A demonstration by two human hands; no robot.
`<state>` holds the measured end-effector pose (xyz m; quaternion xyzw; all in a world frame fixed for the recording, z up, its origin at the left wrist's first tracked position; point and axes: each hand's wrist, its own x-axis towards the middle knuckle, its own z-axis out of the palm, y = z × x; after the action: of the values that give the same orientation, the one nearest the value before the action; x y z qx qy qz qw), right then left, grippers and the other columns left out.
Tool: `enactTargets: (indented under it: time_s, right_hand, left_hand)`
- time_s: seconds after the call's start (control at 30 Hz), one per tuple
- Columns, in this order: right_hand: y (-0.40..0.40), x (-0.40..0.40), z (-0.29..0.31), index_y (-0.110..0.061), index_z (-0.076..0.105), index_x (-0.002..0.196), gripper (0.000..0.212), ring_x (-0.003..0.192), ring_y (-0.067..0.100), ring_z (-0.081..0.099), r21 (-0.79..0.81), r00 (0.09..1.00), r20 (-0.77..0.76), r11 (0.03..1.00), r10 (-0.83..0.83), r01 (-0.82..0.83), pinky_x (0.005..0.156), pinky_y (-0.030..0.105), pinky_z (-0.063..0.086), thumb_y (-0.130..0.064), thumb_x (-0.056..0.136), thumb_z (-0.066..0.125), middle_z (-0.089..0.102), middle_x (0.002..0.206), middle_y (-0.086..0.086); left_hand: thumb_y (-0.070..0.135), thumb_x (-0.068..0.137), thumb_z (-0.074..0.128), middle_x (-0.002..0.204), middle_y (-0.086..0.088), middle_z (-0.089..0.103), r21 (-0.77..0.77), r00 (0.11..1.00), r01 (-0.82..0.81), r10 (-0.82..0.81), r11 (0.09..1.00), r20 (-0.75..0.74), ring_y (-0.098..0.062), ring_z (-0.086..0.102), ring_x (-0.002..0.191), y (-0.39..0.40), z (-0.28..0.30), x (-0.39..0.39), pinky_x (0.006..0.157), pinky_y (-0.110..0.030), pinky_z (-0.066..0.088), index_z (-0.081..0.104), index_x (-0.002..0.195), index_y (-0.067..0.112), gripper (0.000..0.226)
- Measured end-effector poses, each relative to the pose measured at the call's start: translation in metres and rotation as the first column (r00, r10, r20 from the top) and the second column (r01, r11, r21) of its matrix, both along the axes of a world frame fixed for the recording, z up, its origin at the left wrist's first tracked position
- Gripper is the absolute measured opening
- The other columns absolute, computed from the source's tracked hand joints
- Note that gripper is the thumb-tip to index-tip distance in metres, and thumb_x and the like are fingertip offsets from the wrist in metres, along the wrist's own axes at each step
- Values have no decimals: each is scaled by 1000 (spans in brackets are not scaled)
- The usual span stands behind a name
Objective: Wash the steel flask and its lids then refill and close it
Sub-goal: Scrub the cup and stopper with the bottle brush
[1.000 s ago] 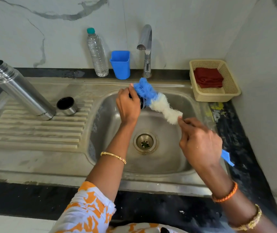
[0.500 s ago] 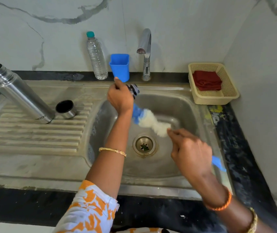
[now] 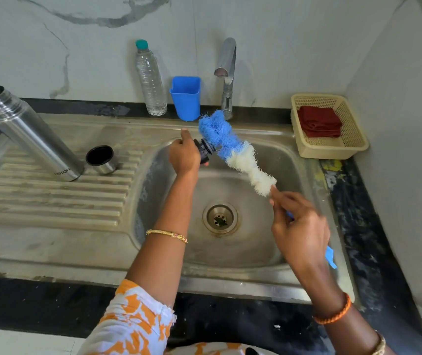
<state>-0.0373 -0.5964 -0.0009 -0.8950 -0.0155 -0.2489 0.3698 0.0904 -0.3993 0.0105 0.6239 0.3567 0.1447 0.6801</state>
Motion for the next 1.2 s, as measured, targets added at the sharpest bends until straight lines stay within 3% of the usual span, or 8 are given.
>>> enactTargets:
  time_s: [0.17,0.3,0.37,0.57,0.7,0.77,0.9,1.2]
  right_hand:
    - [-12,-15,-17,-20,74,104,34,68,17,65,-244,978,201,970,52,-1,46,21,46,-1,77,63,72,95,-4]
    - [-20,-13,-25,-23,71,106,34,75,3,63,-26,993,100,998,61,-59,56,21,51,1,82,68,70,99,-6]
    - [-18,-9,-23,-21,66,108,35,83,-8,62,160,991,16,978,135,-136,70,7,49,2,82,69,68,101,-9]
    - [-24,17,-3,-14,66,108,29,89,-17,59,194,968,-42,953,246,-234,79,1,44,0,82,69,66,102,-10]
    - [-28,24,2,-10,67,107,28,88,-15,60,198,964,-39,948,262,-249,80,2,45,2,82,68,67,100,-10]
    - [-32,15,-3,-12,66,108,29,89,-12,62,263,965,-60,937,255,-231,80,3,45,1,82,68,67,98,-14]
    - [-16,-5,-17,-15,70,104,26,90,-6,65,443,942,-170,876,289,-189,81,7,48,-2,81,69,69,92,-27]
    - [-12,12,-10,-21,73,88,24,92,4,68,701,861,-281,703,423,-116,81,14,52,0,78,71,73,91,-12]
  left_hand:
    - [24,99,33,67,-4,51,-596,993,49,-101,801,-54,-13,48,46,14,7,2,40,-16,35,48,73,12,33]
    - [22,102,25,56,-7,57,-849,989,146,-89,508,117,-12,45,51,19,1,-5,33,-13,30,49,75,8,39]
    - [21,100,26,59,-9,59,-865,970,243,-141,439,200,-14,49,42,18,2,-7,33,-13,30,53,79,6,38]
    - [23,97,30,56,-6,55,-535,844,486,-531,691,81,-17,46,37,13,17,-15,40,-16,25,50,79,9,30]
    - [26,98,41,72,-13,59,-195,911,383,-404,903,-82,-22,55,44,12,12,-5,46,-31,36,54,82,9,26]
    - [24,98,42,73,-15,59,-184,970,211,-228,960,-78,-22,58,41,18,5,2,49,-31,41,53,82,7,26]
    - [28,98,38,71,-13,60,-355,969,200,-239,913,-67,-22,57,42,20,-2,6,43,-26,34,54,87,6,30]
    - [27,98,32,61,-8,59,-570,981,166,-191,805,16,-19,51,47,10,-7,-2,34,-13,30,50,82,9,31]
